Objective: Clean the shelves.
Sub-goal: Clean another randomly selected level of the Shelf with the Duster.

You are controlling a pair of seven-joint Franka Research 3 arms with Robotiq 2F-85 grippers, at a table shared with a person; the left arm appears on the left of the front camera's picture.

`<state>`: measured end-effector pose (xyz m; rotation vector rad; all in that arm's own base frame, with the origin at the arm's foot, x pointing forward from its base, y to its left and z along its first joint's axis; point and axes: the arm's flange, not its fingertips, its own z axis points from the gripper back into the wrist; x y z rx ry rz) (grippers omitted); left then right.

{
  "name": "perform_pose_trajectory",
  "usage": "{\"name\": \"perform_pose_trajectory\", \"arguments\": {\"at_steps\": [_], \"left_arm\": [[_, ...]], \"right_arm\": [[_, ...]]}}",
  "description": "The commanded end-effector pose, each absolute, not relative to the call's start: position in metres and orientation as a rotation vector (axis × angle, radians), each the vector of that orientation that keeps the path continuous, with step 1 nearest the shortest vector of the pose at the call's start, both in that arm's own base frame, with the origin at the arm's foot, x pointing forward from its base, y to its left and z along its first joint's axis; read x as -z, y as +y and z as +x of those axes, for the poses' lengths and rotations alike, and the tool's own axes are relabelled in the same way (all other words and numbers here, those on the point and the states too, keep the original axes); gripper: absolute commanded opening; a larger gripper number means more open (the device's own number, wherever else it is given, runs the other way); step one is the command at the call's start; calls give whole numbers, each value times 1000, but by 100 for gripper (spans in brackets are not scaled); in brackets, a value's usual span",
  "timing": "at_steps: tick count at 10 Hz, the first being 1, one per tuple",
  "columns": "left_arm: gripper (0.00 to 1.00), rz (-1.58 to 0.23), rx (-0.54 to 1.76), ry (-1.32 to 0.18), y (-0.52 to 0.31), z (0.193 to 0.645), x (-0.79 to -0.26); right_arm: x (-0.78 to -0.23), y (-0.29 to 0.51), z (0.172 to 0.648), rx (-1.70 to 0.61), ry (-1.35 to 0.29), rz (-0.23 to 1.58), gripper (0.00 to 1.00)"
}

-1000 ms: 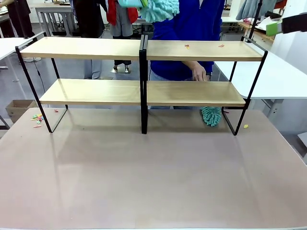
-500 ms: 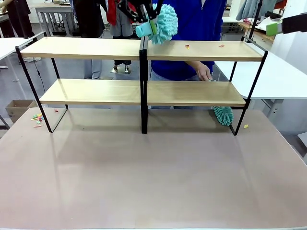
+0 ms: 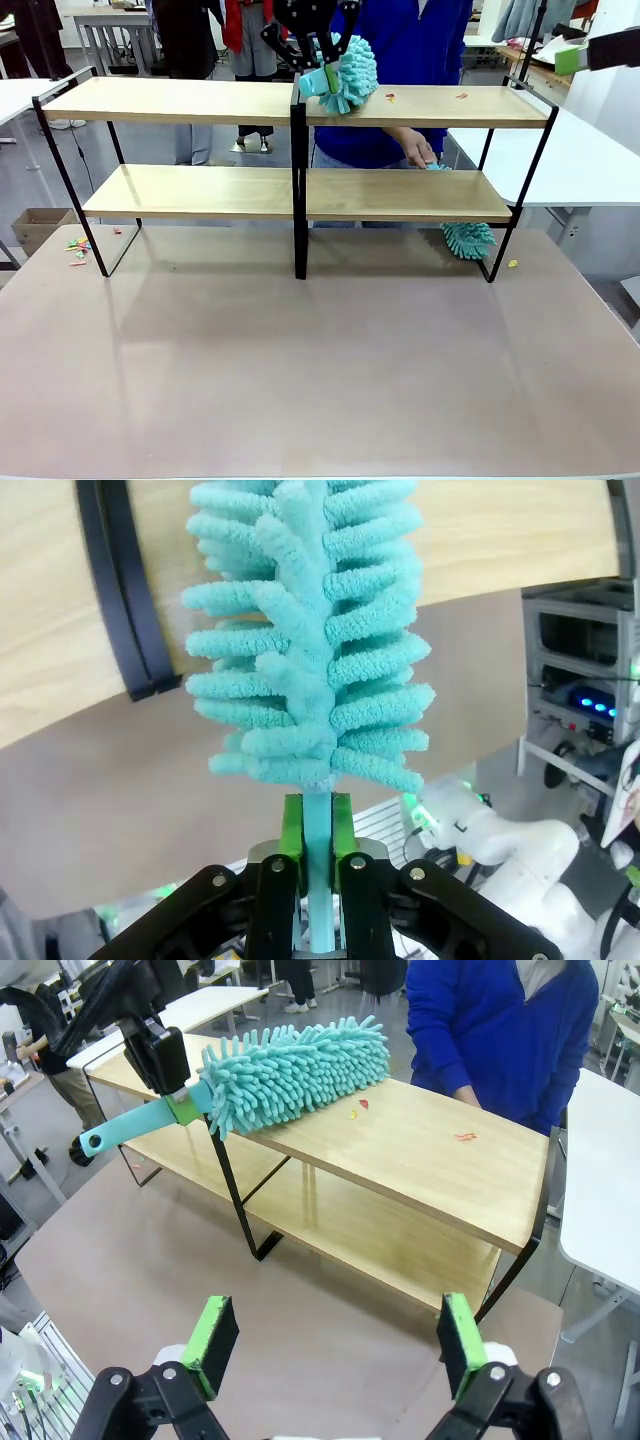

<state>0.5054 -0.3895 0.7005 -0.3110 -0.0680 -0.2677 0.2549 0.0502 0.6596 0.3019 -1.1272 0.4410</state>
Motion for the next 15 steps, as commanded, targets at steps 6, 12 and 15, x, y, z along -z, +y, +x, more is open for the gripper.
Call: {"name": "perform_pose_trajectory", "arguments": {"at_steps": [6,12,15], "left_arm": [[12,-342,558,-57,-446,551,-725],[12,-380,707,9,-478,573,-739],[12,-376,803,4,-487,571,-755]], "right_arm": [[-659,50,256,-439,-1127,303,100],[-659,50,256,-439,-1127,303,100],[-659,50,256,-439,-1127,303,100]]}}
